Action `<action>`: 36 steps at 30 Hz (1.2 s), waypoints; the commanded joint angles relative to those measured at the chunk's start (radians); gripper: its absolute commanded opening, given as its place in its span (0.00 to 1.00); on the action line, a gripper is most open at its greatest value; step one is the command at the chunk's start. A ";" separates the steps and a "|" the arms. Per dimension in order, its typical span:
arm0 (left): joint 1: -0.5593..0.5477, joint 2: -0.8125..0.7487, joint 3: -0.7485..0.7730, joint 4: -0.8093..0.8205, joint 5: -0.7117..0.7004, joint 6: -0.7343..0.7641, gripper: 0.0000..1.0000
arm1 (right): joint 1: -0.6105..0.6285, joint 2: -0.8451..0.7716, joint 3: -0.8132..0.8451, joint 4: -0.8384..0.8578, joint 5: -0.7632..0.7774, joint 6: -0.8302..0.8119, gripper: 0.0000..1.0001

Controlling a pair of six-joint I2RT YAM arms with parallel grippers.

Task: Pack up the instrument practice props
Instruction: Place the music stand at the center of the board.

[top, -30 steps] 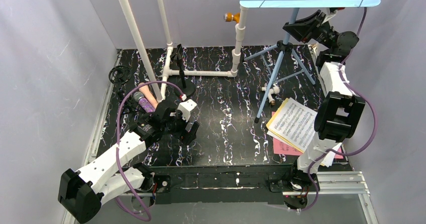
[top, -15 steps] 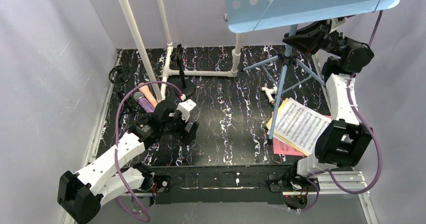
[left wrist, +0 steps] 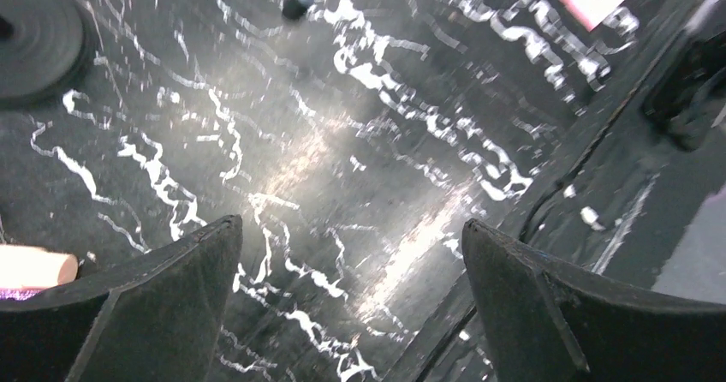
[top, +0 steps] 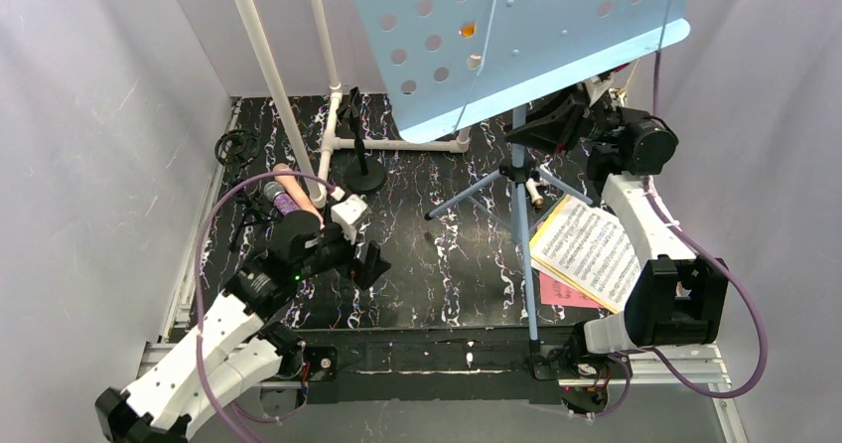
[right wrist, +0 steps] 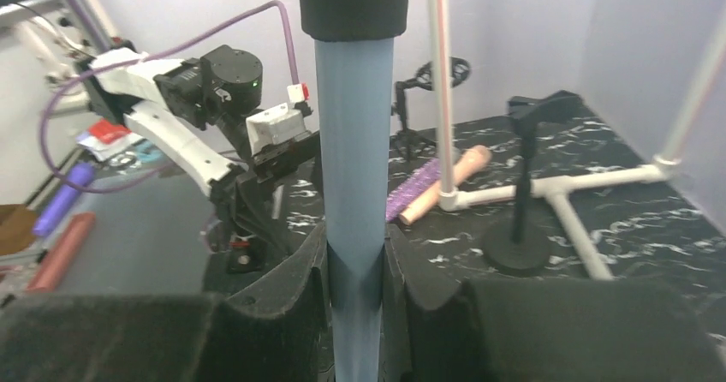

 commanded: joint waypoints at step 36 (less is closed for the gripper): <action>-0.009 0.052 -0.215 0.634 0.195 0.039 1.00 | 0.459 0.053 -0.181 0.382 0.206 -0.294 0.01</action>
